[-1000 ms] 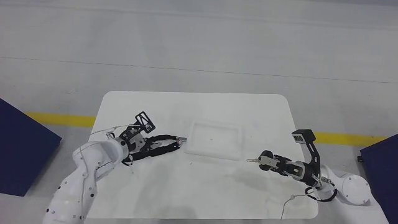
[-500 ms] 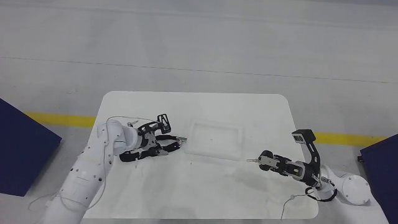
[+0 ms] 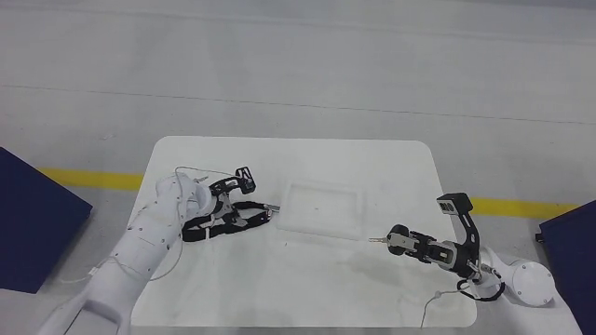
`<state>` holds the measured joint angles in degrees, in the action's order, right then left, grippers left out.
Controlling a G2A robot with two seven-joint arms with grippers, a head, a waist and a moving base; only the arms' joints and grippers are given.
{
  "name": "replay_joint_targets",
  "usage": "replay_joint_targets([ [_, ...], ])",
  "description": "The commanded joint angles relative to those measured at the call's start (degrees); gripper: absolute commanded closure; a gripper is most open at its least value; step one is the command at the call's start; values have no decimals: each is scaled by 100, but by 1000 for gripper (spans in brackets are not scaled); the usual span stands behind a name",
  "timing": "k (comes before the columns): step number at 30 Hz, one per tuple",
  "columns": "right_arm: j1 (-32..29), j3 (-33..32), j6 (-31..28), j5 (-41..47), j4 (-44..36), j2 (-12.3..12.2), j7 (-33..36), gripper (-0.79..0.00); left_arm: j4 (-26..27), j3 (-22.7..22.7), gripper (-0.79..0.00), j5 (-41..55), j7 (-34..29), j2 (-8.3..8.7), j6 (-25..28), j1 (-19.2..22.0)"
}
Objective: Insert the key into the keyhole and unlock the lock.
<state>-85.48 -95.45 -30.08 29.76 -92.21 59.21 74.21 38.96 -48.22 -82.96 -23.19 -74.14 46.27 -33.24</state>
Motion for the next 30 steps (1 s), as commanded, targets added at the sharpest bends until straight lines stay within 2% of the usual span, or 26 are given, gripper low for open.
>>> replay_joint_targets([
  [1, 0, 0, 0, 0, 0, 0, 0, 0, -217, 71, -656, 39, 111, -64, -79, 80],
  [5, 0, 0, 0, 0, 0, 0, 0, 0, -532, 208, -570, 25, 247, -174, -184, 226],
  [10, 0, 0, 0, 0, 0, 0, 0, 0, -864, 396, -523, -102, 336, -298, -327, 339],
  [17, 0, 0, 0, 0, 0, 0, 0, 0, -1226, 584, -523, -207, 496, -448, -407, 461],
  [24, 0, 0, 0, 0, 0, 0, 0, 0, -1478, 720, -477, -290, 580, -577, -502, 564],
  [26, 0, 0, 0, 0, 0, 0, 0, 0, -1536, 759, -453, -305, 576, -616, -506, 579],
  [30, 0, 0, 0, 0, 0, 0, 0, 0, -1643, 823, -345, -320, 622, -688, -548, 590],
])
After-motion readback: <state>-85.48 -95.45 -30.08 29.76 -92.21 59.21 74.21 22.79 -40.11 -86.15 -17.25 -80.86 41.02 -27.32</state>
